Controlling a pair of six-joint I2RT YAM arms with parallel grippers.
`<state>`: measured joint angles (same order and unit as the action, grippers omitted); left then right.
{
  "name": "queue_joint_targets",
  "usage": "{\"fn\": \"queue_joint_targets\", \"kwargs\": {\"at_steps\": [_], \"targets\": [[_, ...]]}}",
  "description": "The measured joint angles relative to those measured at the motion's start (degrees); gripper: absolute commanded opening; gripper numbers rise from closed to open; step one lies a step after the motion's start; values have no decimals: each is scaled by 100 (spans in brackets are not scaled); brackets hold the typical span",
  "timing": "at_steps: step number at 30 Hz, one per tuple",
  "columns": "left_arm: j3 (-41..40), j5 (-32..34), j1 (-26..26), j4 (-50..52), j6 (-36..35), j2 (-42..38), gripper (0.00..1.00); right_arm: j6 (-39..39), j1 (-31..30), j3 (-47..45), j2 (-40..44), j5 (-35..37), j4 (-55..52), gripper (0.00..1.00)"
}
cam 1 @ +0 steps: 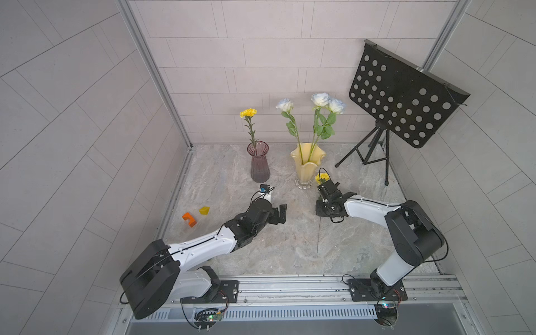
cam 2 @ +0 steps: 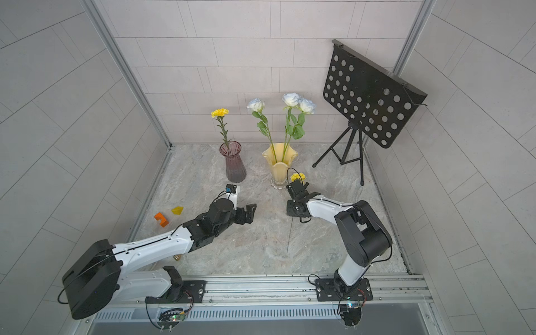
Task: Arrange the flowers in different vases according to their colors
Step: Pick up the flower at the center of the board.
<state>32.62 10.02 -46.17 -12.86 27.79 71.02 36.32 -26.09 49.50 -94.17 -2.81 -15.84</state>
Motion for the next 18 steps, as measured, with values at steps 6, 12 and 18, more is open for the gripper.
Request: {"fn": "queue_joint_targets", "kwargs": {"at_steps": [6, 12, 18], "targets": [[0, 297, 0, 103, 72, -98, 100, 31, 0, 0, 0, -83, -4, 18], [2, 1134, 0, 546, 400, -382, 100, 46, 0, 0, 0, -105, -11, 3], [0, 2712, -2, 1388, 1270, -872, 100, 63, 0, 0, 2, -120, -24, 0]]}}
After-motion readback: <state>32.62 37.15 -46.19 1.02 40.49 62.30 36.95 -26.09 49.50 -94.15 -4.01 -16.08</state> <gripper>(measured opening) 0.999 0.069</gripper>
